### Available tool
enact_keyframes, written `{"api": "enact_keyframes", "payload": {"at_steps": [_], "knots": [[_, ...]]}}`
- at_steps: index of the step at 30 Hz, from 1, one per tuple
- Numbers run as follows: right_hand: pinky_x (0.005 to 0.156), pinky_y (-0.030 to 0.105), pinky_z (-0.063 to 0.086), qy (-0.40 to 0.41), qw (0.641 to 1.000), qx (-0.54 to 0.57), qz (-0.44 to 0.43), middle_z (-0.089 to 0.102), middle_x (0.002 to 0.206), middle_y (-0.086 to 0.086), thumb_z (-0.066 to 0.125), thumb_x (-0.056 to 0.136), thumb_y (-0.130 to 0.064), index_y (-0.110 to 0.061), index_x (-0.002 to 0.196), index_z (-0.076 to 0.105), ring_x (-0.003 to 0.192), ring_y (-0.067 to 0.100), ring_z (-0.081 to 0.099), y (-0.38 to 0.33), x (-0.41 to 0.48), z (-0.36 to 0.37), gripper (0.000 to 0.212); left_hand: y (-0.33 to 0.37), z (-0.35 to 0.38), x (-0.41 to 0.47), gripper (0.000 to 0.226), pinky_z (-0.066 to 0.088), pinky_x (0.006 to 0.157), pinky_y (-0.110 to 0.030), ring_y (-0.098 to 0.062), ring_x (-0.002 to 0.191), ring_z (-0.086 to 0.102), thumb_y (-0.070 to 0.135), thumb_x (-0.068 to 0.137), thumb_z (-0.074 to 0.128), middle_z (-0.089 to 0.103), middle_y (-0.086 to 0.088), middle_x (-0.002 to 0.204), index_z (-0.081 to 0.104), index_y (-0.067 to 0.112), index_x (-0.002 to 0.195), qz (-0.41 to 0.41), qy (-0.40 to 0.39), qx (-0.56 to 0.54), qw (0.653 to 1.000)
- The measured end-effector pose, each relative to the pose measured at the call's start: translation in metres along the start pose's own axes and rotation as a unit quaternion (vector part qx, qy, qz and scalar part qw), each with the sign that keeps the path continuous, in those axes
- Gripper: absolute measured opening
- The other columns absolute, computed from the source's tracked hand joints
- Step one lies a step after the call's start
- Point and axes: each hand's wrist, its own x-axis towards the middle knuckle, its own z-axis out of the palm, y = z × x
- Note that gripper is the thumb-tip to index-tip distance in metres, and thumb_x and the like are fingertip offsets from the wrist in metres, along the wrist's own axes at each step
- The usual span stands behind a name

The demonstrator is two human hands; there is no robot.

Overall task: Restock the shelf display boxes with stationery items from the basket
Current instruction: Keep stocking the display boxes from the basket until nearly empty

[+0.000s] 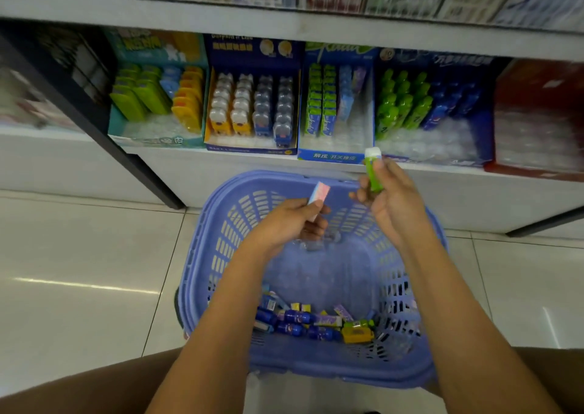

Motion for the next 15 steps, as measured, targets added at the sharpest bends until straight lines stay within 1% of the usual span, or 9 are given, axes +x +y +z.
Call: {"api": "enact_keyframes", "payload": {"at_steps": [2, 4, 6, 8, 9, 10, 11, 13, 15], "knots": [[0.050, 0.022, 0.047, -0.010, 1.000, -0.021, 0.001, 0.051, 0.061, -0.003, 0.045, 0.099, -0.026, -0.021, 0.085, 0.063, 0.043, 0.008, 0.040, -0.018, 0.003, 0.013, 0.023, 0.013, -0.006, -0.007, 0.023, 0.050, 0.053, -0.016, -0.006, 0.049, 0.056, 0.019, 0.101, 0.044, 0.058, 0.000, 0.064, 0.062, 0.007, 0.096, 0.031, 0.026, -0.022, 0.999], [0.048, 0.022, 0.044, 0.009, 0.999, -0.025, 0.024, 0.051, 0.062, 0.001, 0.045, 0.099, -0.030, -0.017, 0.088, 0.063, 0.042, 0.009, 0.036, -0.033, 0.010, 0.028, 0.025, 0.020, -0.013, -0.014, 0.025, 0.048, 0.051, -0.017, -0.007, 0.050, 0.054, 0.021, 0.100, 0.044, 0.058, 0.004, 0.058, 0.064, 0.009, 0.091, 0.057, 0.047, -0.052, 0.996], [0.054, 0.024, 0.046, 0.034, 0.996, -0.088, 0.011, 0.054, 0.067, 0.004, 0.045, 0.100, -0.026, -0.014, 0.089, 0.061, 0.043, 0.009, 0.039, -0.045, 0.019, 0.040, 0.023, 0.023, -0.019, -0.018, 0.027, 0.047, 0.051, -0.018, -0.009, 0.051, 0.053, 0.023, 0.100, 0.045, 0.057, 0.005, 0.058, 0.067, 0.011, 0.088, 0.078, 0.065, -0.075, 0.992], [0.064, 0.025, 0.048, 0.031, 0.975, -0.219, -0.032, 0.060, 0.079, 0.004, 0.050, 0.097, -0.023, -0.017, 0.098, 0.064, 0.052, 0.009, 0.048, -0.054, 0.030, 0.048, 0.015, 0.024, -0.025, -0.020, 0.028, 0.046, 0.051, -0.018, -0.009, 0.052, 0.053, 0.024, 0.100, 0.045, 0.058, 0.005, 0.058, 0.068, 0.013, 0.087, 0.092, 0.077, -0.082, 0.989], [0.067, 0.024, 0.049, 0.023, 0.956, -0.286, -0.060, 0.062, 0.088, 0.003, 0.055, 0.094, -0.022, -0.020, 0.104, 0.064, 0.059, 0.009, 0.053, -0.057, 0.034, 0.051, 0.013, 0.024, -0.028, -0.021, 0.029, 0.046, 0.050, -0.017, -0.009, 0.052, 0.053, 0.024, 0.100, 0.044, 0.058, 0.005, 0.058, 0.068, 0.013, 0.087, 0.097, 0.082, -0.084, 0.988], [0.070, 0.023, 0.050, 0.019, 0.934, -0.345, -0.093, 0.063, 0.095, 0.003, 0.062, 0.090, -0.019, -0.021, 0.106, 0.064, 0.067, 0.010, 0.057, -0.059, 0.039, 0.053, 0.017, 0.025, -0.031, -0.021, 0.030, 0.046, 0.050, -0.018, -0.009, 0.052, 0.053, 0.025, 0.100, 0.044, 0.058, 0.006, 0.058, 0.068, 0.013, 0.087, 0.101, 0.087, -0.087, 0.987], [0.072, 0.024, 0.050, 0.018, 0.911, -0.394, -0.125, 0.063, 0.098, 0.003, 0.067, 0.085, -0.016, -0.018, 0.107, 0.063, 0.074, 0.012, 0.059, -0.060, 0.044, 0.055, 0.022, 0.025, -0.033, -0.021, 0.030, 0.046, 0.050, -0.018, -0.009, 0.051, 0.052, 0.025, 0.101, 0.044, 0.058, 0.005, 0.057, 0.068, 0.013, 0.087, 0.102, 0.093, -0.092, 0.986], [0.072, 0.020, 0.047, 0.016, 0.855, -0.487, -0.180, 0.064, 0.094, 0.004, 0.072, 0.080, -0.011, -0.012, 0.108, 0.064, 0.076, 0.012, 0.058, -0.059, 0.053, 0.061, 0.029, 0.026, -0.037, -0.021, 0.031, 0.045, 0.049, -0.018, -0.010, 0.050, 0.051, 0.024, 0.100, 0.042, 0.057, 0.005, 0.056, 0.068, 0.012, 0.088, 0.098, 0.102, -0.110, 0.984], [0.070, 0.012, 0.039, -0.005, 0.800, -0.557, -0.221, 0.064, 0.094, 0.005, 0.070, 0.082, -0.013, -0.012, 0.111, 0.067, 0.075, 0.010, 0.055, -0.055, 0.057, 0.066, 0.029, 0.028, -0.039, -0.021, 0.032, 0.044, 0.048, -0.019, -0.010, 0.049, 0.049, 0.023, 0.100, 0.041, 0.056, 0.005, 0.055, 0.068, 0.011, 0.088, 0.086, 0.107, -0.130, 0.982]]}}
